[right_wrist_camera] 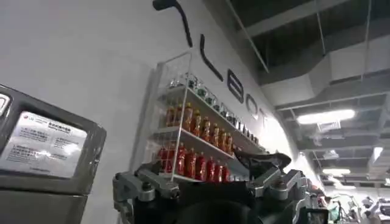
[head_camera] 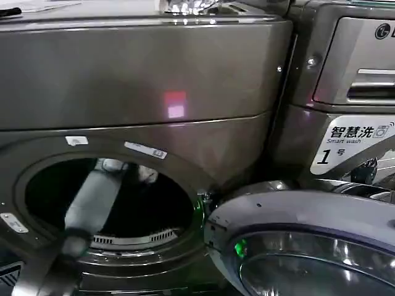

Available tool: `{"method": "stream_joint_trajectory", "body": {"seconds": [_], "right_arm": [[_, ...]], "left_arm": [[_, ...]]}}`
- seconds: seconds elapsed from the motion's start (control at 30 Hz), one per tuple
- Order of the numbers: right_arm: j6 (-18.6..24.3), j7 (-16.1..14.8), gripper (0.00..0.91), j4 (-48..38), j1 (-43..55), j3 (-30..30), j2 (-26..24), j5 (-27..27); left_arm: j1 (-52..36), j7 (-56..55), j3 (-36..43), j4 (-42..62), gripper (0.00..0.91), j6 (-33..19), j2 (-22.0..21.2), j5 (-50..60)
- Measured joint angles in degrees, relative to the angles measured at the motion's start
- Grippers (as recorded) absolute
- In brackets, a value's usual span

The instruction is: Grasp the clothes from the dryer.

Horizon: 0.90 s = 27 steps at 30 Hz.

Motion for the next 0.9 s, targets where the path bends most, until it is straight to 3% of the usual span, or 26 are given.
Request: {"method": "stream_joint_trajectory", "body": {"seconds": [0.23,0.53,0.9], "right_arm": [[0.2,0.3,0.907,0.4,-0.2,0.3,0.0,0.0],[1.1,1.2,0.907,0.7,-0.9,1.0,-0.2,0.3],[2.3,2.3,0.907,0.7,-1.8,1.9,-0.4,1.8]], "left_arm": [[10.0,-12.8,-7.4,-11.6,0.0,-5.2,-1.8,-10.6],[23.8,-22.9,-15.4,-25.7,0.0,-14.5,-4.8,-15.2],[32.4,-27.2,-17.0,-34.4,0.0,-18.3,-6.5,-16.4]]}}
